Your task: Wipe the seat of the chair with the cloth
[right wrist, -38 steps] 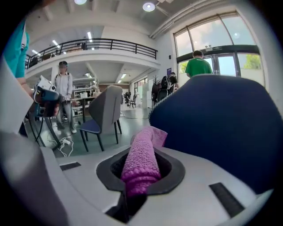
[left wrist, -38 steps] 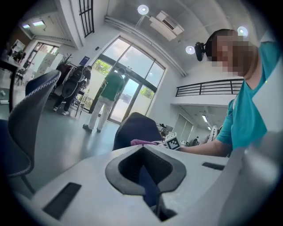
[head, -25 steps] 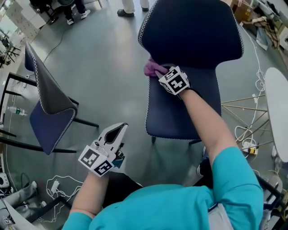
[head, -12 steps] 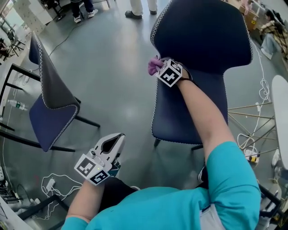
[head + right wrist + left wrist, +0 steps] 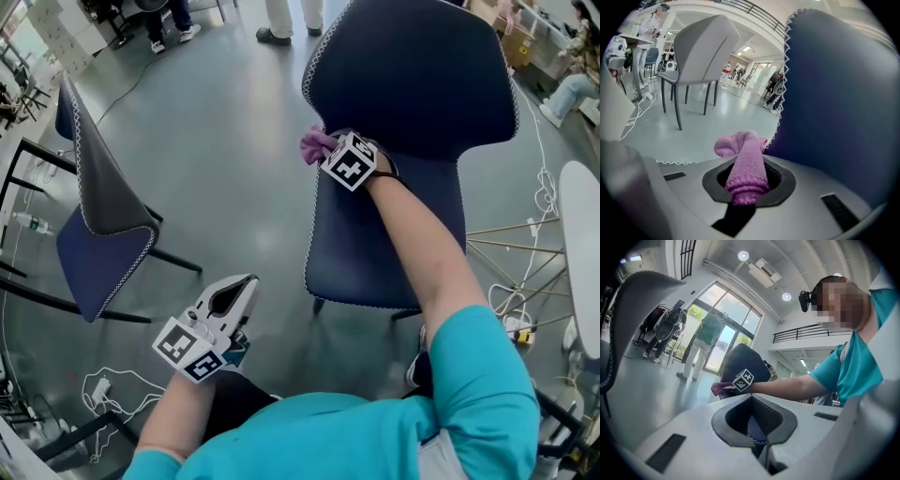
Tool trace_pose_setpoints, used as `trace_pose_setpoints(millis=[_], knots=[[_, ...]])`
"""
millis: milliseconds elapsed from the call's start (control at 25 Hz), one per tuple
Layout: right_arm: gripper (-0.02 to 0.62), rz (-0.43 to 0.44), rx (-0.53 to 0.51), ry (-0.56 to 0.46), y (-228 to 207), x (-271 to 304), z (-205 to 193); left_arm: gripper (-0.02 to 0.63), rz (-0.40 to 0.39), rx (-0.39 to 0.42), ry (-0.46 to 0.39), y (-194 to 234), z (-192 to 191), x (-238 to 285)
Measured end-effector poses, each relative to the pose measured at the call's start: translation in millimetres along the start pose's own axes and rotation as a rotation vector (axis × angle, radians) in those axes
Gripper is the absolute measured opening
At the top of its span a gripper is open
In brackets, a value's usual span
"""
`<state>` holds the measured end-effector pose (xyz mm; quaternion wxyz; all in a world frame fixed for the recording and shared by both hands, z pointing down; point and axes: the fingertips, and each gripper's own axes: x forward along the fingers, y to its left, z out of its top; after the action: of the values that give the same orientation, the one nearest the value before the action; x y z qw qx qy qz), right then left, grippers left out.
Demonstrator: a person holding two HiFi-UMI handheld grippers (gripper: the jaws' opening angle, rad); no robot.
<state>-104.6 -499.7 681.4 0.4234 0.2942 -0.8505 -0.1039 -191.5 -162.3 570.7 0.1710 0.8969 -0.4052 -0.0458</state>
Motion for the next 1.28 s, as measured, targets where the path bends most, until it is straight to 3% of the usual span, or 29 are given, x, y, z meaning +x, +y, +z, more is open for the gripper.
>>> trace_pose_setpoints(millis=[1280], knots=[[0.051, -0.007, 0.048, 0.009, -20, -26, -41, -0.006, -0.095, 0.019, 0.003, -20, 14, 32]])
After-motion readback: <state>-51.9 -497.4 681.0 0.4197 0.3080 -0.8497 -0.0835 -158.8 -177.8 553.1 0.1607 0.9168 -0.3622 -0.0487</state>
